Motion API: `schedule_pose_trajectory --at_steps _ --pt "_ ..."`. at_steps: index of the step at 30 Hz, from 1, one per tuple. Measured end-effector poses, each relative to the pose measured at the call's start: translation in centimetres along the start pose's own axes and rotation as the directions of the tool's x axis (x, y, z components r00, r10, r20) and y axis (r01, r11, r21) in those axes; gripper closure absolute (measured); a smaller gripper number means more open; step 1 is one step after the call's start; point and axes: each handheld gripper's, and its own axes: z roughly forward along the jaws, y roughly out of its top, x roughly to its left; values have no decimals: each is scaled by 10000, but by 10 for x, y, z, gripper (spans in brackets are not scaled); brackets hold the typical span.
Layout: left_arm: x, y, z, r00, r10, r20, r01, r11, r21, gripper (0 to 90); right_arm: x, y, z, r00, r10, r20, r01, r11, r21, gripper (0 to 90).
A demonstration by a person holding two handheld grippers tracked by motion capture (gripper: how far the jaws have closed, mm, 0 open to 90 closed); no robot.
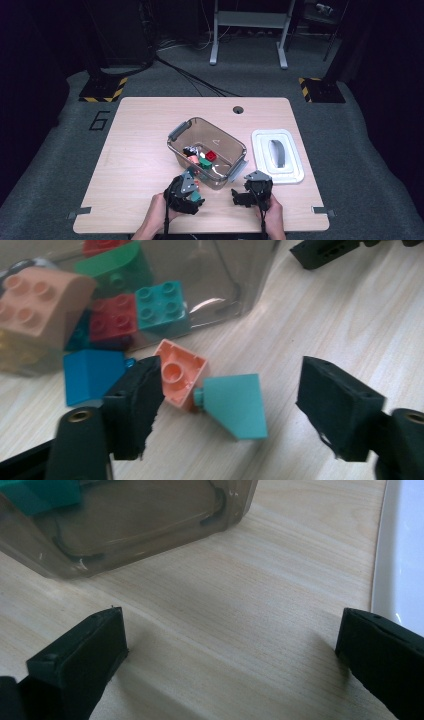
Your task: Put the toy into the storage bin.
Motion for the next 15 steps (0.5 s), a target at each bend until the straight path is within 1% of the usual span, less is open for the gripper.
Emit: schedule_pose_trajectory --at_steps 2,3,5,6,8,9,10,12,15 --pt "-3 1 2 9997 253 -76 -252 9996 149 378 -1 0 0 10000 -80 -4 80 10000 -24 0" --pt "-5 0 4 9993 360 -82 -359 9992 149 433 0 0 0 10000 -1 -1 1 10000 5 0" --pt "-8 -1 6 9985 537 -131 -534 9983 250 498 -1 0 0 10000 -87 5 87 10000 -33 0" --pt "-9 -1 6 9985 553 -57 -551 9981 277 528 0 0 0 10000 -6 -10 6 10000 9 0" --pt "-9 -3 7 9983 586 -35 -584 9979 284 569 0 0 0 10000 -28 -4 28 10000 -9 0" --pt "-9 -4 6 9984 566 -57 -564 9981 244 591 -1 0 0 9999 -113 -4 113 9999 -43 0" --pt "-9 -5 6 9985 551 -38 -550 9982 239 596 0 0 0 10000 -11 2 11 10000 -6 0" --pt "-9 -5 5 9983 571 -97 -568 9981 234 605 -1 0 0 9999 -102 -2 102 9999 -39 0" --pt "-7 -7 3 9985 535 -92 -533 9983 213 608 0 0 0 10000 -19 -3 19 10000 -6 0"
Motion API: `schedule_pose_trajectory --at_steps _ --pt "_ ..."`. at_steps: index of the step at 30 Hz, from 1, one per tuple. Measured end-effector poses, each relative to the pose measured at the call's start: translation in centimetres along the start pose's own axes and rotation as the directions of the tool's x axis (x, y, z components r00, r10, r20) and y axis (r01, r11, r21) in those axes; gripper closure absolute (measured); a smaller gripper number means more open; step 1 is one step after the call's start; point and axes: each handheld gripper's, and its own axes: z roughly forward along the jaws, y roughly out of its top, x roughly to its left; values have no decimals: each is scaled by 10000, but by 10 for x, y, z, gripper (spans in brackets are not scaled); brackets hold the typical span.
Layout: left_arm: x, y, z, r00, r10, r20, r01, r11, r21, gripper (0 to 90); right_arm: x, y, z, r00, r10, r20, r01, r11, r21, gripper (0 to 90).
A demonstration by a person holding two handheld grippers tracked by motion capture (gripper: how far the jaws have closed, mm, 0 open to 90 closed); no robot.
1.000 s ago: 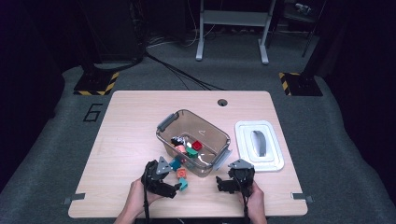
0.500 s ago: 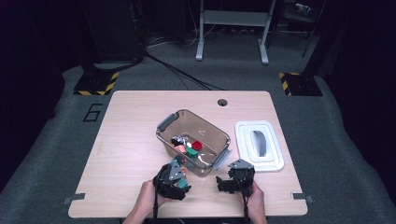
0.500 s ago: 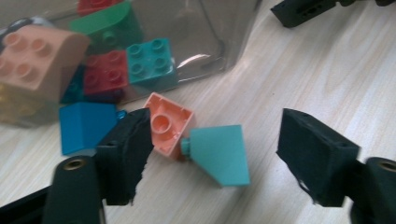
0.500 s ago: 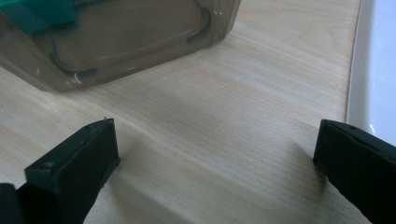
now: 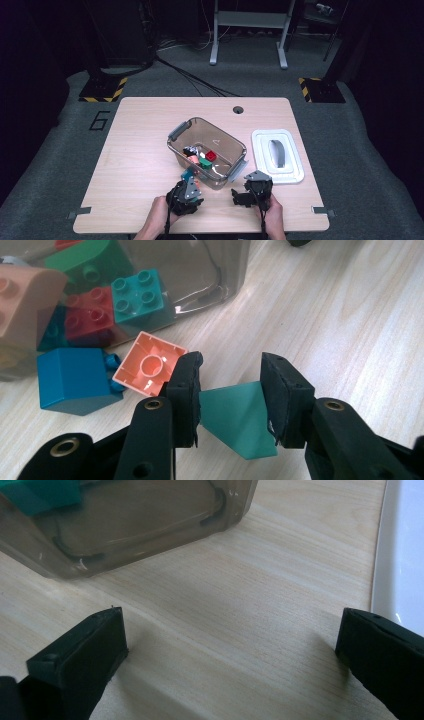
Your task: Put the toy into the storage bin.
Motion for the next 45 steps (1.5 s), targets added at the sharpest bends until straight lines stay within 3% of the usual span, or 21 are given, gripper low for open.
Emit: schedule_pose_trajectory --at_steps 11,30,45 --pt "10 -3 -15 9992 -404 11 404 9986 -338 611 0 0 0 10000 -67 -1 67 10000 -22 0" --pt "41 -7 -51 9926 -1089 -535 1040 9907 -872 612 0 0 0 10000 -70 -11 70 10000 -7 0" --pt "61 -1 -78 9864 -1253 -1066 1127 9867 -1170 612 -1 0 0 9999 -99 -10 99 9999 -19 0"
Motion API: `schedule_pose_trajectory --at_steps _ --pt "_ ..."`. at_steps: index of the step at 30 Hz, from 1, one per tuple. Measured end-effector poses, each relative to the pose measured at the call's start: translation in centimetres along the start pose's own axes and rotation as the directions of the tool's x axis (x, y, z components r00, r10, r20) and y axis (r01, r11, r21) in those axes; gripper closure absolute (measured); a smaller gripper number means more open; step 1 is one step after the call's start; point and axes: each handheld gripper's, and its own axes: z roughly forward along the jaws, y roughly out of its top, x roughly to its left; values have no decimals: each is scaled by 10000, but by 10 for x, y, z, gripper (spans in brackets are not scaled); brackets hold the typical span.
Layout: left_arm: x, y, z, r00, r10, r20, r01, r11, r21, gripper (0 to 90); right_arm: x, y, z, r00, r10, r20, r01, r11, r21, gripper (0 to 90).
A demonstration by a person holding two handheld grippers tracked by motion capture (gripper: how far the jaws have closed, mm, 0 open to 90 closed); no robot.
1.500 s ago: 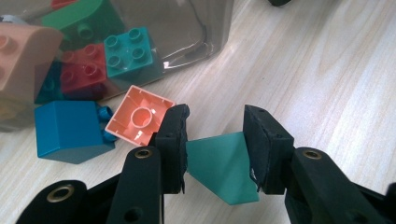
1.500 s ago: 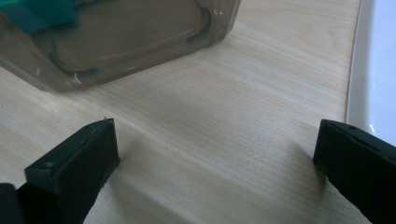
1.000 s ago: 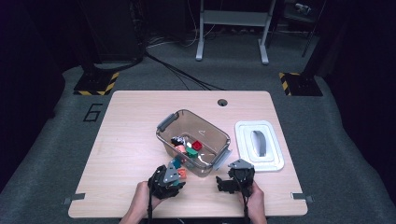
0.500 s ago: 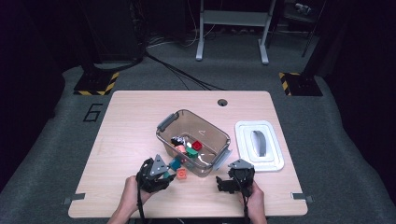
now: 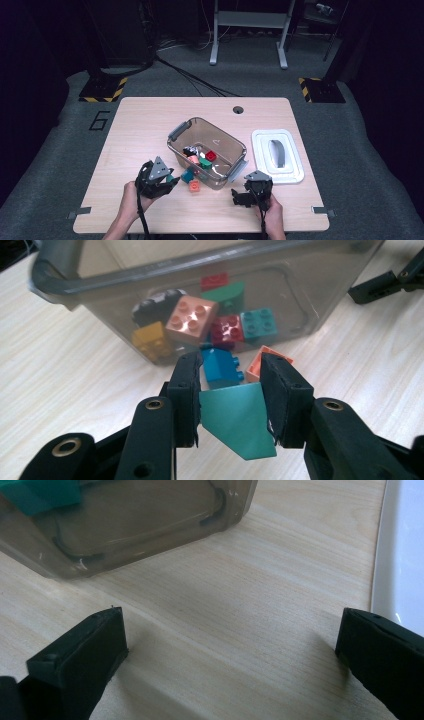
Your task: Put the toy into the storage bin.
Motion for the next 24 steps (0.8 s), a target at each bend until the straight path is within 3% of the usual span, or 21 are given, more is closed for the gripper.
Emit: schedule_pose_trajectory --at_steps 12,24 --pt "18 28 -19 9992 -410 14 411 9979 -504 612 0 0 0 10000 -19 -4 19 10000 -11 0" --pt "31 66 -25 9993 -156 -354 125 9963 -852 612 0 0 0 10000 52 10 -52 10000 6 0"
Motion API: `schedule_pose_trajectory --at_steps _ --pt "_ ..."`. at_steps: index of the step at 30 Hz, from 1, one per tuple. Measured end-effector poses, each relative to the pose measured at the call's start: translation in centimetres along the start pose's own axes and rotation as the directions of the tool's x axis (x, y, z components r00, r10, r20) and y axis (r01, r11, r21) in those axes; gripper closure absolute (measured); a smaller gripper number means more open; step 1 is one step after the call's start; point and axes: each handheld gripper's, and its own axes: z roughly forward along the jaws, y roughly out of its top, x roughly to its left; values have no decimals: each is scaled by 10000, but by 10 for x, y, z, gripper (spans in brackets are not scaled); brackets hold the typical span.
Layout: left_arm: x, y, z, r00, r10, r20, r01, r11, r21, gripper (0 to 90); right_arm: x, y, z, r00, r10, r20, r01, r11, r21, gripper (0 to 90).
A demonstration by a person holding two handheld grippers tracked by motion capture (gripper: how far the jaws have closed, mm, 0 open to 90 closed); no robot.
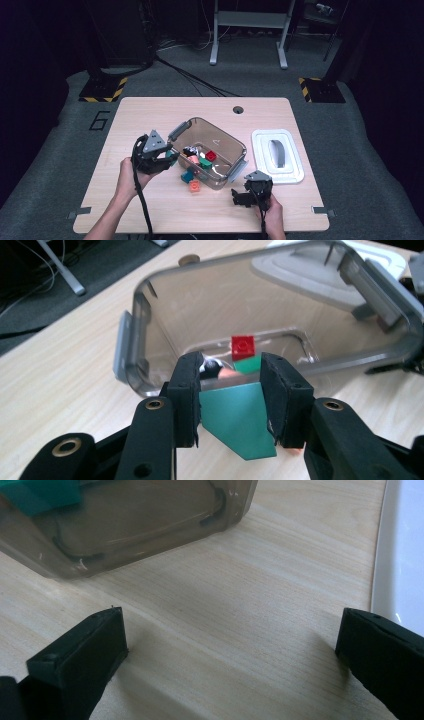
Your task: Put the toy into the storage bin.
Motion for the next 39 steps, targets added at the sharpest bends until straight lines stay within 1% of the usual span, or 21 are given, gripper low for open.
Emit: schedule_pose_trajectory --at_steps 2,4,7,10,11,12,15,17,18,19,20,21,24,25,28,30,31,32,33,34,39 --pt "2 8 2 9999 68 -85 -68 10000 -28 612 0 0 0 10000 -2 -4 2 10000 4 0" --pt "3 10 2 9999 126 -78 -126 9999 1 612 0 0 0 10000 68 1 -68 10000 27 0" --pt "7 22 9 9995 252 -206 -251 9997 73 612 0 0 0 10000 59 -8 -59 10000 24 0" --pt "8 27 13 9995 210 -245 -209 9998 32 612 0 0 0 10000 40 -19 -40 10000 31 0" --pt "9 30 17 9994 279 -225 -276 9995 131 612 0 0 0 10000 -23 -17 23 10000 8 0" --pt "9 30 17 9994 279 -225 -276 9995 131 612 0 0 0 10000 51 -18 -51 10000 33 0" --pt "10 33 29 9990 375 -255 -369 9991 230 612 0 0 0 10000 -20 -19 20 10000 8 0" --pt "10 34 32 9987 390 -314 -383 9990 224 612 0 0 0 10000 20 -18 -20 10000 22 0" --pt "11 34 34 9987 441 -243 -432 9985 349 612 0 0 0 10000 23 -18 -23 10000 23 0" --pt "10 35 40 9981 500 -361 -485 9979 419 612 0 0 0 10000 43 -17 -43 10000 30 0" --pt "10 35 40 9981 500 -361 -485 9979 419 612 0 0 0 10000 46 -18 -46 10000 33 0" --pt "10 35 46 9981 539 -311 -521 9970 573 612 0 0 0 10000 44 -18 -44 10000 31 0" --pt "10 34 51 9980 537 -338 -512 9962 704 612 0 0 0 10000 17 -17 -17 10000 22 0" --pt "11 33 57 9984 499 -274 -472 9945 936 612 0 0 0 10000 51 -21 -51 10000 33 0" --pt "10 30 65 9990 415 -154 -396 9934 1080 611 0 0 0 10000 -58 -18 58 10000 -8 0" --pt "9 29 66 9991 405 -103 -390 9926 1152 611 0 0 0 10000 -65 -21 65 10000 -7 0" --pt "8 28 68 9992 389 -31 -382 9915 1240 611 0 0 0 10000 50 -19 -50 10000 33 0" --pt "7 27 70 9993 385 10 -383 9907 1307 612 -1 0 0 10000 -73 -22 73 10000 -12 0" --pt "5 26 72 9992 406 45 -408 9889 1427 612 0 0 0 10000 18 -20 -18 10000 23 0" --pt "5 25 74 9995 289 87 -299 9894 1421 611 -1 0 0 10000 -69 -21 69 10000 -13 0" --pt "5 22 77 9997 182 138 -202 9861 1651 611 0 0 0 10000 -22 -16 22 10000 4 0"
